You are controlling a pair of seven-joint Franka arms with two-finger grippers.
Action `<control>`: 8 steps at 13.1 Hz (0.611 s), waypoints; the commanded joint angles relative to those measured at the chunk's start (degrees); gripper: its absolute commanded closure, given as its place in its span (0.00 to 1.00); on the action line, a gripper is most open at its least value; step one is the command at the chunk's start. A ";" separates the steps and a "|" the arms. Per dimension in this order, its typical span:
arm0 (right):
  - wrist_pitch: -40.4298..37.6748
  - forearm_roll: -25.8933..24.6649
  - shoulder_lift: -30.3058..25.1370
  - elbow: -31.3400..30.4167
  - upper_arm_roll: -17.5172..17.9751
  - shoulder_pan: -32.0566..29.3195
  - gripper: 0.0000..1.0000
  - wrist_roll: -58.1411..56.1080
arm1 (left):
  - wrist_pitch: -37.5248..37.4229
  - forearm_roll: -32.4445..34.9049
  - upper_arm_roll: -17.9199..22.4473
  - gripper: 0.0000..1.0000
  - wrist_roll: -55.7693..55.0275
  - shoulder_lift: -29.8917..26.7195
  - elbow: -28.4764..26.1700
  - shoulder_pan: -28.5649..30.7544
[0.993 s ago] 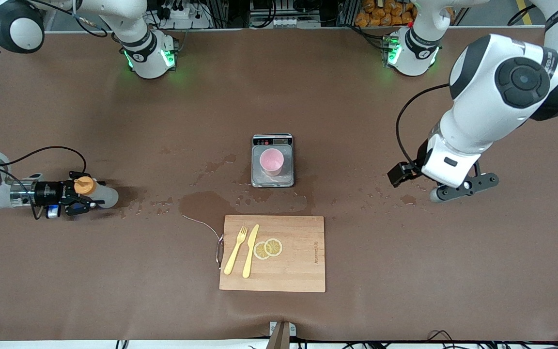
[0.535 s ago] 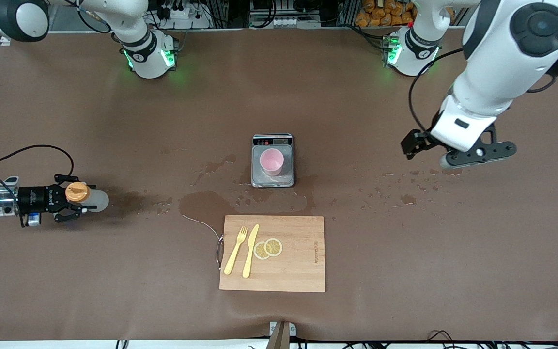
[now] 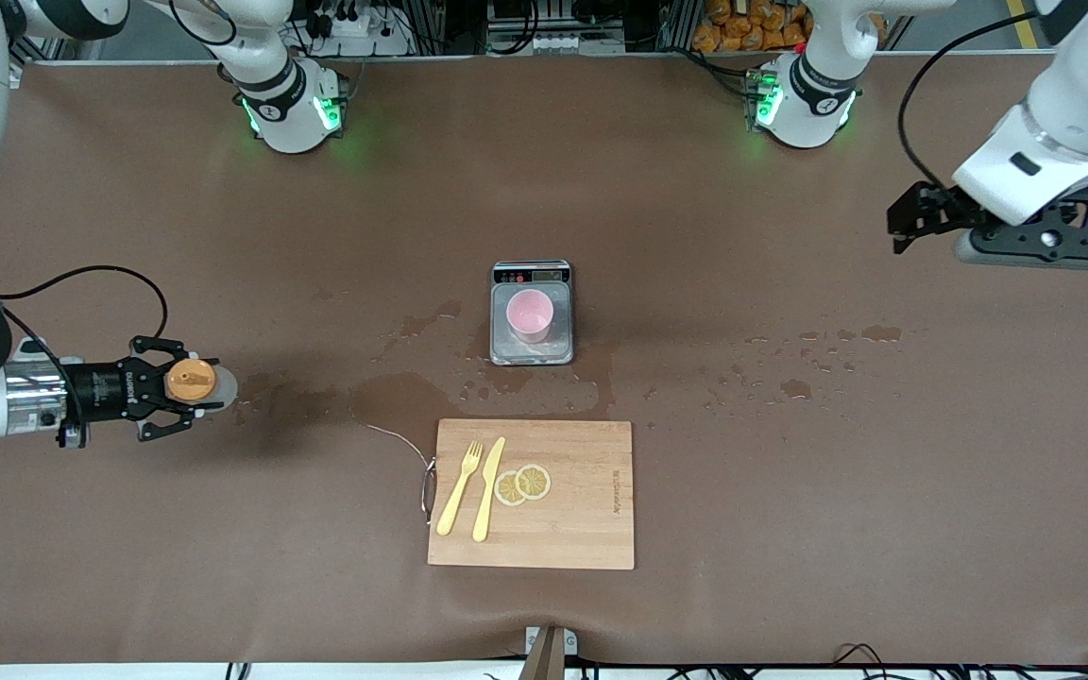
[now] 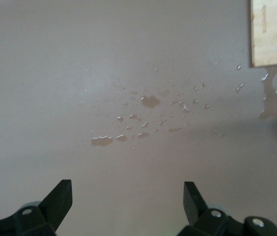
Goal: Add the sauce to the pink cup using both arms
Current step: 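Carry the sauce bottle over the pink cup with the right gripper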
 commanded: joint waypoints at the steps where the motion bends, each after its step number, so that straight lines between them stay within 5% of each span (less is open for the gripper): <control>1: 2.14 -1.88 -1.84 -1.00 -0.47 3.38 0.38 6.12 | -2.95 -3.61 1.19 0.00 3.49 -0.80 1.13 2.18; 8: 4.53 -15.15 -4.12 1.19 -0.38 17.18 0.39 26.26 | -4.81 -3.54 -2.32 0.00 2.18 -0.01 1.59 1.58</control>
